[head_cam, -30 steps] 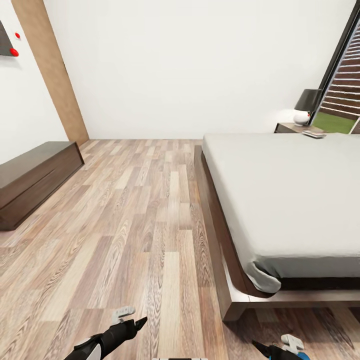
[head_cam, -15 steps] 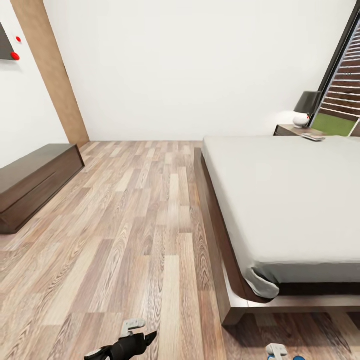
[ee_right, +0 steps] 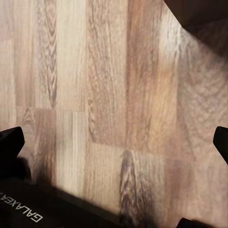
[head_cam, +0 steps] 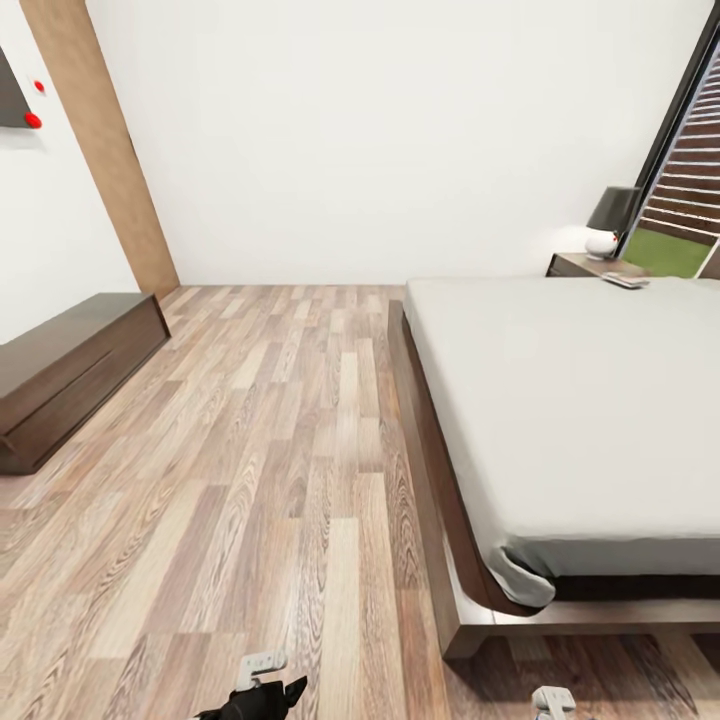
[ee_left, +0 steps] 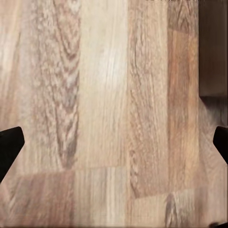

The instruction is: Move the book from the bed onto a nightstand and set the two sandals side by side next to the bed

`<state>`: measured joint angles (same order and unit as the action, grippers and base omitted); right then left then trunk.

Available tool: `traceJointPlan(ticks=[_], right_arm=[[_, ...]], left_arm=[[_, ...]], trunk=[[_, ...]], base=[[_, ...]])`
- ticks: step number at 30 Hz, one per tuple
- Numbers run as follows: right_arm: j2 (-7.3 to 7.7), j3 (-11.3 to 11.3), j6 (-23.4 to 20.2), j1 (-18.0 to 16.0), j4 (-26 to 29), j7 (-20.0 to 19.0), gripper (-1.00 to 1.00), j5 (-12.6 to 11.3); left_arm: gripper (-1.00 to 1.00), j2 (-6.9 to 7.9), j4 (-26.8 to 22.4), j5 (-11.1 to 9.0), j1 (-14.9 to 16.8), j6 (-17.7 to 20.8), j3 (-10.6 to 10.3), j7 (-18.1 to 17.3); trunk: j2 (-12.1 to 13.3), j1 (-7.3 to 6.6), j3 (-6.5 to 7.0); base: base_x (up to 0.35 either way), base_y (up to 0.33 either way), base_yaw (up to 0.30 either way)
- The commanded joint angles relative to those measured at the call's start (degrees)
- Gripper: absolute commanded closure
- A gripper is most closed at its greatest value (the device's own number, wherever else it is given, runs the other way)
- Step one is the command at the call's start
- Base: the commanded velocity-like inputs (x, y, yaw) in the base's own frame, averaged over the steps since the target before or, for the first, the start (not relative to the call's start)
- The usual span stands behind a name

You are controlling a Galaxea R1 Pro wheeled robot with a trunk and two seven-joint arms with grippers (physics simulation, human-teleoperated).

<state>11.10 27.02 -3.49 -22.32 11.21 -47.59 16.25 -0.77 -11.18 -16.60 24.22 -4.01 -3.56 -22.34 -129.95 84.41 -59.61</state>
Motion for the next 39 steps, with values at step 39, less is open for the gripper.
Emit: traceJointPlan(ticks=[39], right_arm=[[0.06, 0.5, -0.4, 0.0, 0.1, -0.5, -1.0, 0.3]], left_arm=[[-1.0, 0.07, 0.3, -0.8, 0.0, -0.4, -0.2, -0.1]], trunk=[[5.2, -2.87, 2.29]], base=[[0.0, 0.0, 0.166]])
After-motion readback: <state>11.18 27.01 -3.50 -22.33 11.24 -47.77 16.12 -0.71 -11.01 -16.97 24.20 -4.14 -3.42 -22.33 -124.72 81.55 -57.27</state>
